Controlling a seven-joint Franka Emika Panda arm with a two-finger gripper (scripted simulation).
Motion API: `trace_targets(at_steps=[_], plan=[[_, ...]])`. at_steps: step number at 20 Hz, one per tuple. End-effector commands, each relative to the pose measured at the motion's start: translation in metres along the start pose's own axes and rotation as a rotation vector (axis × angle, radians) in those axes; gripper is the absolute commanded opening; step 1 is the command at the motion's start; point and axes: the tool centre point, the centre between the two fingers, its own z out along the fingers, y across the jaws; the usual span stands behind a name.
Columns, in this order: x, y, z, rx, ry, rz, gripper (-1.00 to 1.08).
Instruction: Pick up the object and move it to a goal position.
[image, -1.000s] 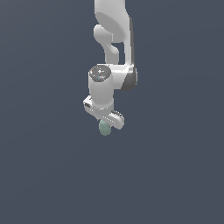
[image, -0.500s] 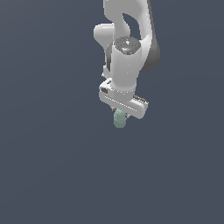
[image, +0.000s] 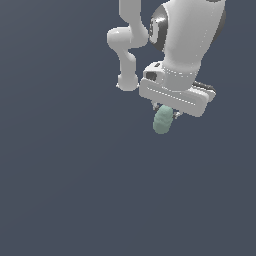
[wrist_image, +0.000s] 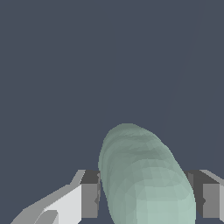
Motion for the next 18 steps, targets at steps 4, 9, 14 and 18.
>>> trace_targets(at_steps=[4, 9, 14, 18], plan=[[-0.022, -0.038, -0.046, 0.000, -0.001, 0.001, -1.00], [-0.034, -0.061, -0.073, 0.001, -0.002, 0.000, -1.00], [-0.041, -0.074, -0.088, 0.001, -0.003, 0.000, -1.00], [-0.043, -0.080, -0.094, 0.001, -0.003, 0.000, -1.00]])
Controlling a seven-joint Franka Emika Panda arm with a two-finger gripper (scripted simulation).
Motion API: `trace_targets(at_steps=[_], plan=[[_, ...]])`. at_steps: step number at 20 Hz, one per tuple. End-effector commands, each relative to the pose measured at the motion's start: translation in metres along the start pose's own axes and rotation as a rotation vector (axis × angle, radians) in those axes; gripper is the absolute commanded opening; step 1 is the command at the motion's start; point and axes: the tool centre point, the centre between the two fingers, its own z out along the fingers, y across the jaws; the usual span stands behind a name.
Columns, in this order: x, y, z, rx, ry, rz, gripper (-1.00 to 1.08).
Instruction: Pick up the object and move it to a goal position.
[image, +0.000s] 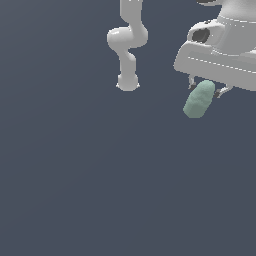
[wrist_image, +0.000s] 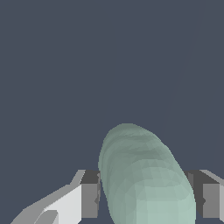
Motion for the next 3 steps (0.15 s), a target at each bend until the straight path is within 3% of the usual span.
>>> trace_targets(at_steps=[1, 3], plan=[[-0.0009, -0.0025, -0.0029, 0.000, 0.000, 0.001, -1.00], [-0.0011, -0.0030, -0.0035, 0.000, 0.000, 0.001, -1.00]])
